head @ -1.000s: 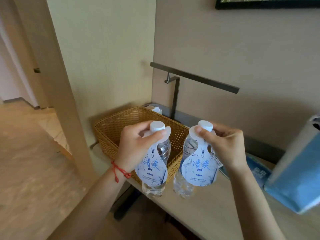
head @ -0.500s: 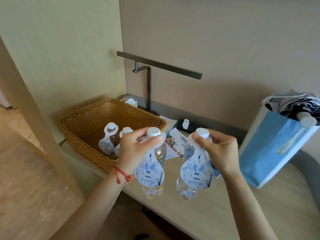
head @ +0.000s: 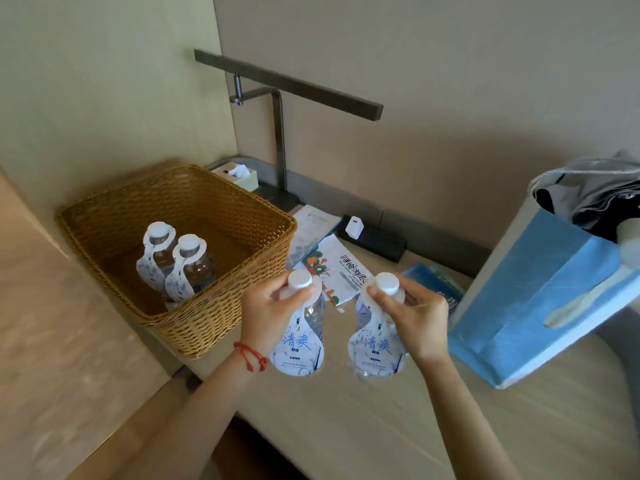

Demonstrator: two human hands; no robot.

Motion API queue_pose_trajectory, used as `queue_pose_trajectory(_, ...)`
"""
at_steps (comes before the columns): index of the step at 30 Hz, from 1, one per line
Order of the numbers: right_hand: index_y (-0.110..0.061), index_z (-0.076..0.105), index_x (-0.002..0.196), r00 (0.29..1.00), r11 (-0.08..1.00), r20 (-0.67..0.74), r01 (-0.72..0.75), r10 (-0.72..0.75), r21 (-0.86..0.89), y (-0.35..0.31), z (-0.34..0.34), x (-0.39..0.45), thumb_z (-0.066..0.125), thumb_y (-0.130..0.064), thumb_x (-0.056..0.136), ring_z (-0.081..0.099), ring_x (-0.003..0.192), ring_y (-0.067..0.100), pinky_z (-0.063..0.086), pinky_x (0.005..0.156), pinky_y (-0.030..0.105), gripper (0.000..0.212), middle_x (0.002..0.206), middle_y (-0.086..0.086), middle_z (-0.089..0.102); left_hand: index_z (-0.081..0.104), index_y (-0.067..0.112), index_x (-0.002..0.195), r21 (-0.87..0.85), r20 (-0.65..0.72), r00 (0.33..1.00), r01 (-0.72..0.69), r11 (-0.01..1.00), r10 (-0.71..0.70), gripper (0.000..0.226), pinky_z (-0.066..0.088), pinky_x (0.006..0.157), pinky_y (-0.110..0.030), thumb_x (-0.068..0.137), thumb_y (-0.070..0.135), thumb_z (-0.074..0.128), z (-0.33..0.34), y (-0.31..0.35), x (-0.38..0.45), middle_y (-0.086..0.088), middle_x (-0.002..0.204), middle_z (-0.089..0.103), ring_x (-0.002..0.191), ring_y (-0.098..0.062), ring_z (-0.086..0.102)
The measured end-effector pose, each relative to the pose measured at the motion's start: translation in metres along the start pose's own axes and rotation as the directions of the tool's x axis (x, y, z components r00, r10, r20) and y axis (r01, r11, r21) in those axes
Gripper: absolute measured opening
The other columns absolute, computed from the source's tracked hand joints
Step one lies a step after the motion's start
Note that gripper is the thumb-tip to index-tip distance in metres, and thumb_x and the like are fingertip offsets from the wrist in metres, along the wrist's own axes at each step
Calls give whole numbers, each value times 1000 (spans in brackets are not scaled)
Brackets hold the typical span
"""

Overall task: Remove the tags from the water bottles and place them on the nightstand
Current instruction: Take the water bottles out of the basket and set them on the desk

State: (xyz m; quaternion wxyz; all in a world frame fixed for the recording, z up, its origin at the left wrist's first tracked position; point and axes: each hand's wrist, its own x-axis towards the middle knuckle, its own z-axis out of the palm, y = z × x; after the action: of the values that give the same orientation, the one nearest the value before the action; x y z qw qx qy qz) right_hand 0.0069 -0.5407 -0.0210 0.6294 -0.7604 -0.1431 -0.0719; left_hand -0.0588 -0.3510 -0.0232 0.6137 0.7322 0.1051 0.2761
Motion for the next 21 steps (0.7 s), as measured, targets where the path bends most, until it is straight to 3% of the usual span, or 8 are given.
queue_pose_trajectory(2, -34, 72, 83, 999, 1000, -16, -29, 29, 6, 17, 3, 7, 77, -33, 69, 69, 75, 11, 56, 67, 29, 15, 80, -9, 74, 72, 27, 74, 29, -19, 999, 31, 999, -30, 17, 51, 63, -27, 68, 12, 78, 10, -13, 6, 6, 67, 72, 67, -4, 60)
queue_pose_trajectory(5, -41, 70, 76, 998, 998, -3, -58, 58, 40, 35, 10, 15, 78, -34, 68, 67, 76, 2, 53, 71, 24, 13, 79, -17, 74, 73, 17, 77, 65, -35, 998, 54, 996, -52, 11, 48, 60, -18, 68, 13, 77, 20, -29, 16, 8, 66, 69, 64, 0, 58)
queue_pose_trajectory(9, -38, 70, 82, 996, 996, 35, -85, 84, 16, 52, 19, 24, 78, -30, 70, 68, 83, 9, 56, 79, 38, 17, 87, -13, 73, 70, 36, 74, 40, -53, 993, 104, 994, -102, 24, 51, 63, -12, 68, 14, 77, 26, -44, 28, 18, 68, 71, 70, 4, 62)
queue_pose_trajectory(14, -30, 71, 90, 994, 995, 30, -100, 100, 2, 65, 25, 34, 78, -28, 70, 67, 90, 8, 55, 83, 42, 21, 94, -10, 72, 70, 33, 75, 68, -50, 993, 113, 991, -110, 23, 49, 63, -11, 68, 12, 77, 29, -60, 39, 18, 67, 69, 68, 6, 59)
queue_pose_trajectory(18, -31, 70, 91, 996, 997, 44, -73, 74, -28, 67, 28, 42, 78, -27, 71, 65, 89, 1, 55, 81, 33, 22, 96, -11, 70, 72, 20, 83, 78, 1, 996, 94, 993, -95, 15, 49, 64, -14, 70, 13, 76, 30, -64, 44, 6, 74, 71, 71, 2, 61)
queue_pose_trajectory(21, -38, 66, 87, 996, 997, 68, -63, 66, -40, 68, 28, 44, 77, -26, 72, 64, 88, -3, 52, 80, 24, 22, 93, -16, 69, 72, 19, 84, 93, 22, 995, 94, 991, -97, 16, 53, 71, -29, 71, 11, 75, 28, -64, 46, -2, 77, 71, 77, -9, 63)
